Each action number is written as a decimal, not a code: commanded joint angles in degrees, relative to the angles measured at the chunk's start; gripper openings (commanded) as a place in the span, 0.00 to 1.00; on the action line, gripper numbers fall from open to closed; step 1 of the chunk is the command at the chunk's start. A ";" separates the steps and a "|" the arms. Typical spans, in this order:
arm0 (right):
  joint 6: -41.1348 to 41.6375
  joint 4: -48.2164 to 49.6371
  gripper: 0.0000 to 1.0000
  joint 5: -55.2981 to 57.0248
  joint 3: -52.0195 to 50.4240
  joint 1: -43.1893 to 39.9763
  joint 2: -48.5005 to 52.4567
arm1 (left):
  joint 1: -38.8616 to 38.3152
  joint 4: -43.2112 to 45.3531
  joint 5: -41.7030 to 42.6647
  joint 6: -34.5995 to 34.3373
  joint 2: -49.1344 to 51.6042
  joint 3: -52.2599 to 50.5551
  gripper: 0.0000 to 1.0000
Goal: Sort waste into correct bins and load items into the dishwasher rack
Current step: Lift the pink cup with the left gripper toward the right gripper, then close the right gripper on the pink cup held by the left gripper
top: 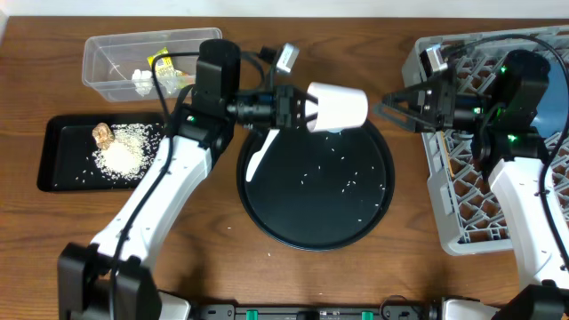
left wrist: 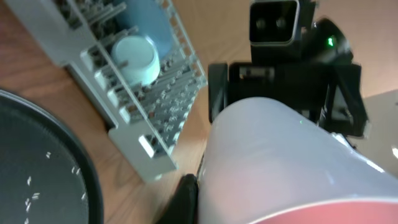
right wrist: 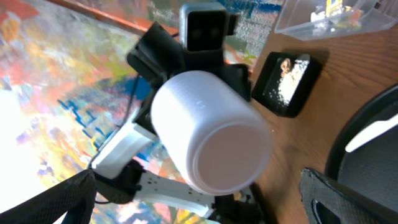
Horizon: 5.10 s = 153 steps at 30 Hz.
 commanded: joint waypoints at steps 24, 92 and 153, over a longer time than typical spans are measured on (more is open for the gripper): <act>25.90 6.29 0.99 2.51 0.13 2.47 0.20 | -3.45 13.20 -3.19 -15.87 2.51 0.98 0.06; 30.12 14.56 0.74 6.10 0.13 3.15 0.20 | -3.37 19.15 3.76 -23.15 2.82 0.98 0.06; 30.51 14.56 0.62 4.48 0.13 4.63 0.20 | -2.99 19.15 1.40 -23.15 2.82 0.98 0.07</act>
